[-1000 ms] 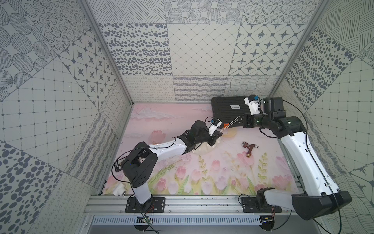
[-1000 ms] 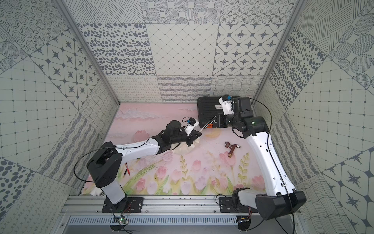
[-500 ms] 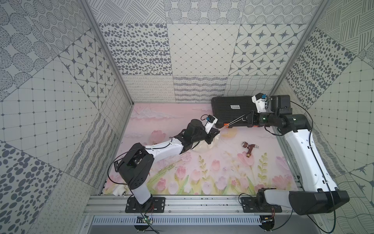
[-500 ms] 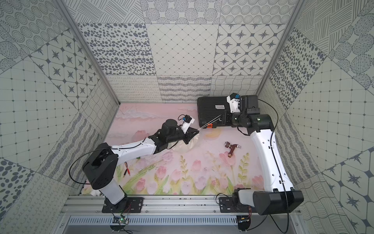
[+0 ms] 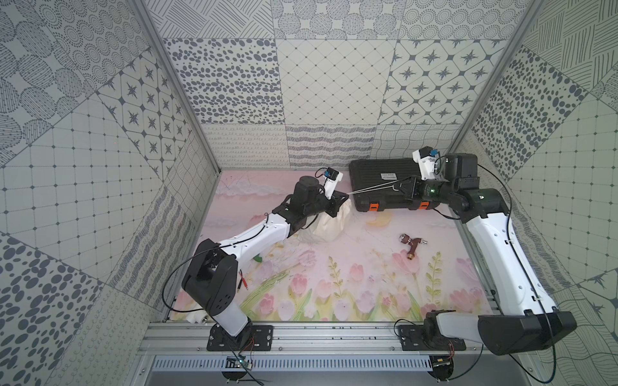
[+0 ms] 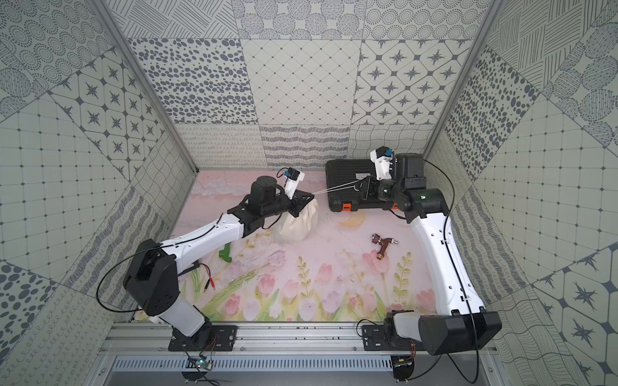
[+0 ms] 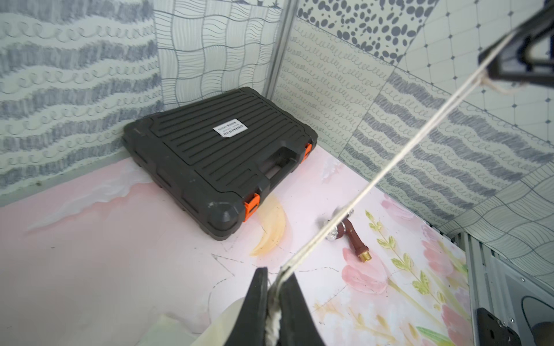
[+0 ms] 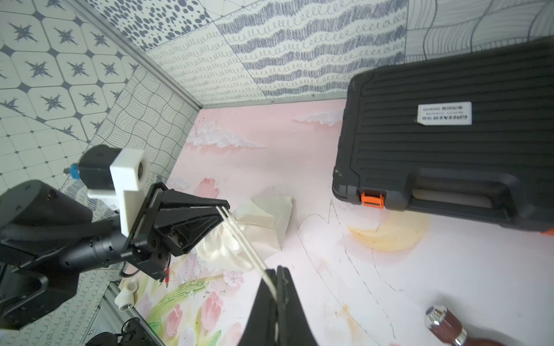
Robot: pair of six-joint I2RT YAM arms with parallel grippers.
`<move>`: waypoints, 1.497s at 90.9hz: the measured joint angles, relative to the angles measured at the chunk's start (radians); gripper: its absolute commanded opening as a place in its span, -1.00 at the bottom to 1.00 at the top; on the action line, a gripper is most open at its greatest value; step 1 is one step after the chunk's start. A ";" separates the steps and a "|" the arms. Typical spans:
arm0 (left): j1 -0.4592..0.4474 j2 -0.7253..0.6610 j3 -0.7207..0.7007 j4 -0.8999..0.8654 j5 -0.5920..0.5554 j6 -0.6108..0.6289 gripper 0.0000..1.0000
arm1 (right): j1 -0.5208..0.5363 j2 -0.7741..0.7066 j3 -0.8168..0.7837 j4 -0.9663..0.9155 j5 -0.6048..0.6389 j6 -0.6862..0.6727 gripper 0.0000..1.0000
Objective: Close the soil bag
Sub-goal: Frap the soil bag at the center of the board.
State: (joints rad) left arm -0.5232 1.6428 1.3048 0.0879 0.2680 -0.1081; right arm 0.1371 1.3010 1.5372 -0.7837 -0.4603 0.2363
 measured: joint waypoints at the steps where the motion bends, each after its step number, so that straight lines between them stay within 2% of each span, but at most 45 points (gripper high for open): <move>1: 0.008 -0.003 0.012 -0.013 0.001 0.001 -1.00 | 0.007 0.002 0.000 0.010 0.000 0.000 -1.00; 15: 0.090 -0.025 0.187 -0.232 -0.003 0.039 -1.00 | 0.085 0.027 0.000 0.172 0.001 0.001 -1.00; 28: 0.119 -0.030 0.308 -0.405 -0.024 0.078 -1.00 | 0.118 0.054 0.000 0.275 0.002 0.011 -1.00; 37: 0.118 -0.056 0.301 -0.463 -0.041 0.093 -1.00 | 0.134 0.056 -0.017 0.320 0.004 0.018 -1.00; 50: 0.066 -0.092 0.175 -0.466 -0.084 0.093 -0.99 | 0.135 0.051 -0.092 0.348 0.023 0.019 -1.00; 68: -0.038 -0.095 -0.017 -0.412 -0.115 0.074 -0.51 | 0.135 0.047 -0.167 0.299 0.025 0.018 -1.00; 86: -0.084 -0.103 -0.014 -0.436 -0.133 0.073 0.08 | 0.101 -0.002 -0.168 0.332 0.065 0.010 -1.00; 104: -0.102 -0.094 0.049 -0.487 -0.113 0.093 0.24 | 0.091 -0.063 -0.140 0.364 0.081 -0.008 -1.00; 136: -0.161 0.065 0.324 -0.550 -0.078 0.141 0.27 | 0.110 -0.070 -0.126 0.360 0.086 -0.040 -1.00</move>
State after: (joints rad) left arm -0.6842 1.7081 1.6291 -0.4618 0.1902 0.0330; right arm 0.2474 1.2308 1.4113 -0.4236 -0.3744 0.1959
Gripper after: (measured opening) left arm 0.634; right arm 0.050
